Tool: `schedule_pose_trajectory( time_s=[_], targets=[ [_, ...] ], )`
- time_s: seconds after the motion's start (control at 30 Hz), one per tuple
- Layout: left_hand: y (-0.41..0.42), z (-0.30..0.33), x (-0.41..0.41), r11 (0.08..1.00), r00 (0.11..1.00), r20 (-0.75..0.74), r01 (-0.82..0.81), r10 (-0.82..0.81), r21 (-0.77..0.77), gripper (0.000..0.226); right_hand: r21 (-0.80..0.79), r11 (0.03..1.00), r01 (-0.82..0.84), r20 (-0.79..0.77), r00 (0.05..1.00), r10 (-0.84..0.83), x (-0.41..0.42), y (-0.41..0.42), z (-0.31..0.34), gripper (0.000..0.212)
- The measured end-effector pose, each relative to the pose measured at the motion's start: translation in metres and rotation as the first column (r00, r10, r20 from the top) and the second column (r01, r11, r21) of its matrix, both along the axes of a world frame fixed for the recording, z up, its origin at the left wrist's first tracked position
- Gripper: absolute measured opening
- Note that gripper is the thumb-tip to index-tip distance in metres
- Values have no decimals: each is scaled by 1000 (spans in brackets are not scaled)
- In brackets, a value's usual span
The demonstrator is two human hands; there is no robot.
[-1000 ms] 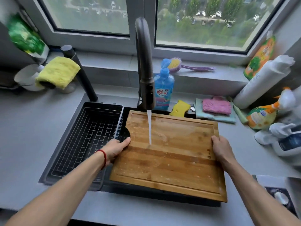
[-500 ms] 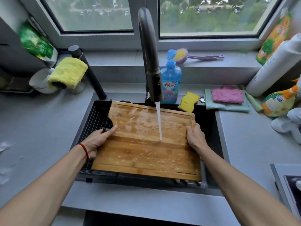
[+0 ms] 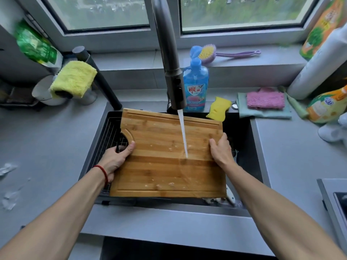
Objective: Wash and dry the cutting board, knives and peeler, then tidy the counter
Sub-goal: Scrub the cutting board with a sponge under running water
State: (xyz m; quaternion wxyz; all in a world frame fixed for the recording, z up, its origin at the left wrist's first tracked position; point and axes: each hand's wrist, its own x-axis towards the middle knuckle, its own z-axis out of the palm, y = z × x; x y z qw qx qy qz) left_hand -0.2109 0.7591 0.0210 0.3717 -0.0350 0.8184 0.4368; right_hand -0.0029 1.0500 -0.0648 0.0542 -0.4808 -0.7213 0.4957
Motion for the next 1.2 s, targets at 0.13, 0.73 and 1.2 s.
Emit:
schedule_pose_trajectory(
  time_s=[0.13, 0.73, 1.2],
  targets=[
    [10, 4, 11, 986, 980, -136, -156, 147, -60, 83, 83, 996, -27, 97, 995, 19, -1, -22, -12, 78],
    [35, -17, 64, 936, 938, 54, -334, 342, -115, 58, 188, 886, -423, 399, 858, 325, 16, -7, -39, 74],
    [51, -37, 88, 937, 925, 151, -337, 348, -96, 51, 278, 772, -572, 395, 801, 451, 3, 12, -45, 78]
  ],
)
